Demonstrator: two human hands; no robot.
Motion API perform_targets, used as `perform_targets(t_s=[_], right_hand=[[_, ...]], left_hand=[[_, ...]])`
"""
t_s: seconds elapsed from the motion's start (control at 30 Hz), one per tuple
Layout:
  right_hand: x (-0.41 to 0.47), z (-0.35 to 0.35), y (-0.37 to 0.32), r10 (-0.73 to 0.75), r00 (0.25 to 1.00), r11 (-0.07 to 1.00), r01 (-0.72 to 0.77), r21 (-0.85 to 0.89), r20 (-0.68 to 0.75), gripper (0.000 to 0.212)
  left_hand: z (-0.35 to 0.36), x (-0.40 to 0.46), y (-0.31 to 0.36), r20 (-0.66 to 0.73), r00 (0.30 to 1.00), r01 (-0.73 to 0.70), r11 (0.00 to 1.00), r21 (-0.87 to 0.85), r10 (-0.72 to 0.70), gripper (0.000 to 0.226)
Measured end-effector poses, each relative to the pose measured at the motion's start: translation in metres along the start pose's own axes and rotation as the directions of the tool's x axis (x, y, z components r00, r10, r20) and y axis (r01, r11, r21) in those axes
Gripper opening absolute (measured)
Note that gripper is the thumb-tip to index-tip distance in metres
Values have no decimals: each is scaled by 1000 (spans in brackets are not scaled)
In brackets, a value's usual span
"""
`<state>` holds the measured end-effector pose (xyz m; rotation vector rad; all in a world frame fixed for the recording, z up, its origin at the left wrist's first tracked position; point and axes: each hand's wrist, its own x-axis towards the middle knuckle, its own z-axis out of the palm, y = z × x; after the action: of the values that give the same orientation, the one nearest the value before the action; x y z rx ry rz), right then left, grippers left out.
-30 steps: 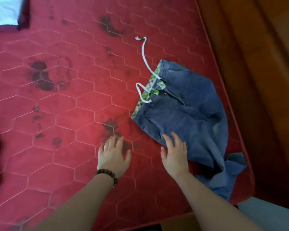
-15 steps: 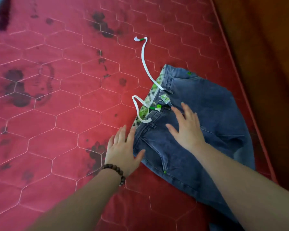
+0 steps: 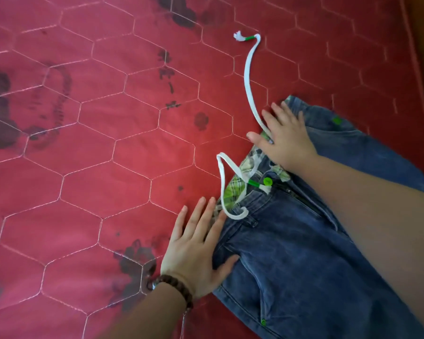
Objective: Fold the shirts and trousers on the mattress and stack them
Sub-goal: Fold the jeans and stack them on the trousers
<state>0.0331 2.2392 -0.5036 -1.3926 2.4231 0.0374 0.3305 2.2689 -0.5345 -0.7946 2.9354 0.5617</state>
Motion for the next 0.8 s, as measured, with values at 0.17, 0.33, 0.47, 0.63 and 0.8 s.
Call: perform_targets(t_s=[0.17, 0.33, 0.47, 0.63, 0.8], right_hand=[[-3, 7, -56, -162, 982, 985, 156, 68, 93, 127], [-24, 5, -67, -349, 935, 934, 341, 110, 65, 90], [-32, -5, -69, -230, 973, 928, 227, 295, -25, 65], [-45, -32, -58, 90, 992, 733, -9, 680, -85, 58], [-95, -74, -12, 51, 997, 847, -17, 532, -51, 55]], left_hand=[[0, 0, -1, -11, 1000, -3, 1000, 9, 3, 84], [-2, 1, -1, 10, 1000, 0, 1000, 16, 0, 85], [-2, 1, 0, 21, 1000, 8, 1000, 11, -8, 85], [-4, 1, -1, 33, 999, 17, 1000, 21, -18, 83], [-9, 0, 1, 58, 998, 30, 999, 39, -32, 83]])
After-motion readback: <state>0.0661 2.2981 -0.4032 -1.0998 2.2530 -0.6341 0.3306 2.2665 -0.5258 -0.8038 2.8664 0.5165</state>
